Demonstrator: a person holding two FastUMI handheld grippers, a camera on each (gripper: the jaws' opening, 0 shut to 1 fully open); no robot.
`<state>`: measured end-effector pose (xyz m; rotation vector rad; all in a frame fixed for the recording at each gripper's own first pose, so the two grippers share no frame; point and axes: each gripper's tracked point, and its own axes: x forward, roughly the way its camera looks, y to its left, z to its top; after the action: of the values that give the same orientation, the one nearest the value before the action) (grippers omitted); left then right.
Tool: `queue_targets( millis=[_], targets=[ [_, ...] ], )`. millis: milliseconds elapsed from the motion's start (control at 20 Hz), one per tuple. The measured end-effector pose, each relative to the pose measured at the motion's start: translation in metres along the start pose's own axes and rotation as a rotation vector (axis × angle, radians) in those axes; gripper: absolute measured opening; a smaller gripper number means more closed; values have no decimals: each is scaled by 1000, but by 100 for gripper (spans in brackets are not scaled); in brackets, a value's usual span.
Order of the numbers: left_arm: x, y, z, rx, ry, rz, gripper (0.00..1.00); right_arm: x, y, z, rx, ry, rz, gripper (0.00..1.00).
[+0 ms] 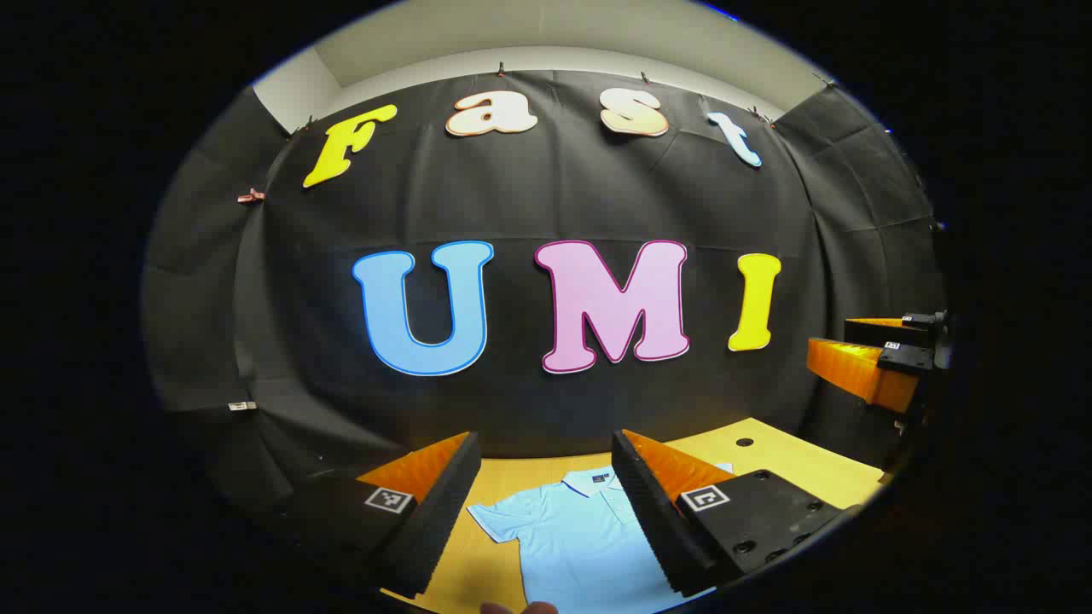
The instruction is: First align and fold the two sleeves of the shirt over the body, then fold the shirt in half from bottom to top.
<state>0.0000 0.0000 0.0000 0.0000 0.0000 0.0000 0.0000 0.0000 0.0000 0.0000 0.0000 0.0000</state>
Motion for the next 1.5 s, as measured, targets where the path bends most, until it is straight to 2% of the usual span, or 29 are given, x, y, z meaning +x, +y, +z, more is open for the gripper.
queue_targets(
  millis=[50, 700, 1050, 1150, 1300, 1500],
  targets=[
    [1, -1, 1, 2, 0, -1, 98, 1, -1, -1, -5, 2, -1, 94],
    [2, 6, -4, 1, 6, 8, 98, 3, 4, -3, -9, 5, 6, 95],
    [3, 5, -7, 2, 17, 9, 98, 16, 0, -15, 6, 48, 6, 95],
    [4, 3, -9, 1, 18, 9, 98, 29, -6, -29, 13, 91, -1, 96],
    [6, 1, -11, 6, 25, 13, 98, 60, -25, -69, 27, 215, -19, 96],
    [6, 0, -18, 9, 46, 30, 98, 110, -57, -149, 47, 425, -50, 97]
  ],
)
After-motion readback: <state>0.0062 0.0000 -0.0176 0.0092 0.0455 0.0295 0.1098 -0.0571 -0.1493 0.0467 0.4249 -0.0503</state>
